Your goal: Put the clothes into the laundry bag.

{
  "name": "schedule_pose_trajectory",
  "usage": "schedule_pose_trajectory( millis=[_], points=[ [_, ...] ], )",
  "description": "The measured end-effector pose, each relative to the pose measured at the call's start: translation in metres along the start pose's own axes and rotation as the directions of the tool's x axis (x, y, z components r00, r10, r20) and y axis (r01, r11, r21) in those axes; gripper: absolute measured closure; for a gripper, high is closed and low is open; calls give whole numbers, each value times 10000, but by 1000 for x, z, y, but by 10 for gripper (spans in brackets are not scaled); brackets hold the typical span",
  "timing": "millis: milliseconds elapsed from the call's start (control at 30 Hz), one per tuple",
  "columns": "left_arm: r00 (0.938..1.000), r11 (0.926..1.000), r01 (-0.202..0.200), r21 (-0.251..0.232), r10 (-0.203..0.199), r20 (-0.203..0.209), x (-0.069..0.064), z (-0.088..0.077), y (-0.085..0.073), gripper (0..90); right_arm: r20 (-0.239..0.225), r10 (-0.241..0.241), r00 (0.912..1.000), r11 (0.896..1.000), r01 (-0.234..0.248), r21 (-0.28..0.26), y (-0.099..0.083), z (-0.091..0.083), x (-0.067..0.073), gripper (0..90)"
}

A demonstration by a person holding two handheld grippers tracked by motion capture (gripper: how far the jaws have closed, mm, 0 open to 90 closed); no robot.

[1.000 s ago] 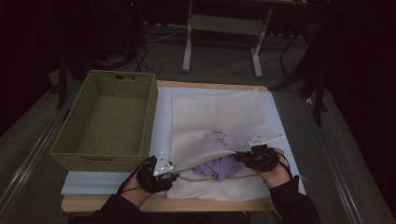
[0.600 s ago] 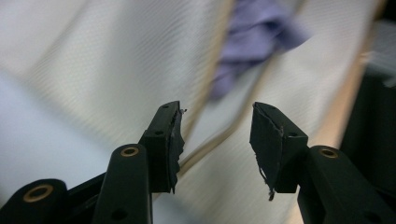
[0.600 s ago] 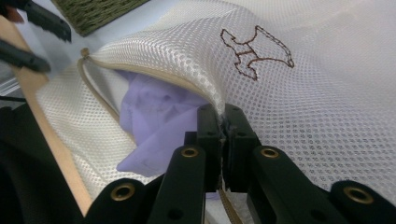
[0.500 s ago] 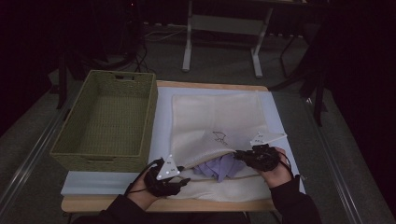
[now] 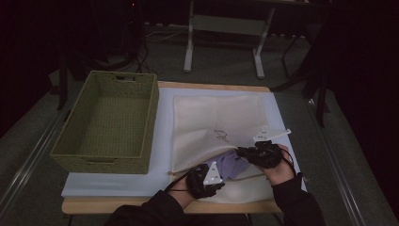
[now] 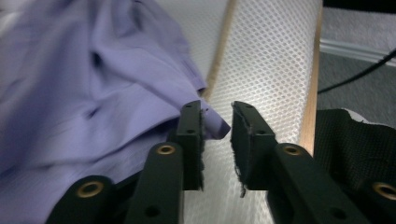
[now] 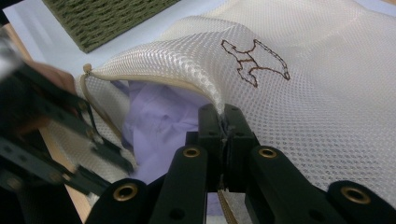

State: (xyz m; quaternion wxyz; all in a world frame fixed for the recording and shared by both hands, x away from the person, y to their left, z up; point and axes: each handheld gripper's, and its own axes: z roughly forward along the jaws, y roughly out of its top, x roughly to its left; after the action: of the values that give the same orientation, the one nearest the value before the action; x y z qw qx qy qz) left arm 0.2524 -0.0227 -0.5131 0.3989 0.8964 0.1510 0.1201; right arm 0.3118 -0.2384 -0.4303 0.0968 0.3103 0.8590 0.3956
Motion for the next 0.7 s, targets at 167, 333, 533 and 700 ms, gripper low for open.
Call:
schedule_pose_trajectory(
  millis=[167, 333, 533, 700],
  points=[
    [9977, 9953, -265, 931, 321, -591, 6, 22, 2, 850, -49, 65, 10000, 10000, -65, -36, -1, 2, 0, 879],
    [9873, 9869, -271, 1588, 513, -1501, 15, 36, 5, 877, -84, 57, 9999, 10000, -58, -72, -1, 2, 0, 879],
    [9538, 9864, 99, 1638, 399, -2979, 27, 42, 13, 817, -100, 104, 9999, 9998, -106, -147, 0, 1, 0, 879],
    [9550, 9878, 459, 1486, 2, -2965, 34, 38, 12, 777, -107, 65, 9999, 9999, -66, -83, 1, 3, 0, 879]
  ],
)
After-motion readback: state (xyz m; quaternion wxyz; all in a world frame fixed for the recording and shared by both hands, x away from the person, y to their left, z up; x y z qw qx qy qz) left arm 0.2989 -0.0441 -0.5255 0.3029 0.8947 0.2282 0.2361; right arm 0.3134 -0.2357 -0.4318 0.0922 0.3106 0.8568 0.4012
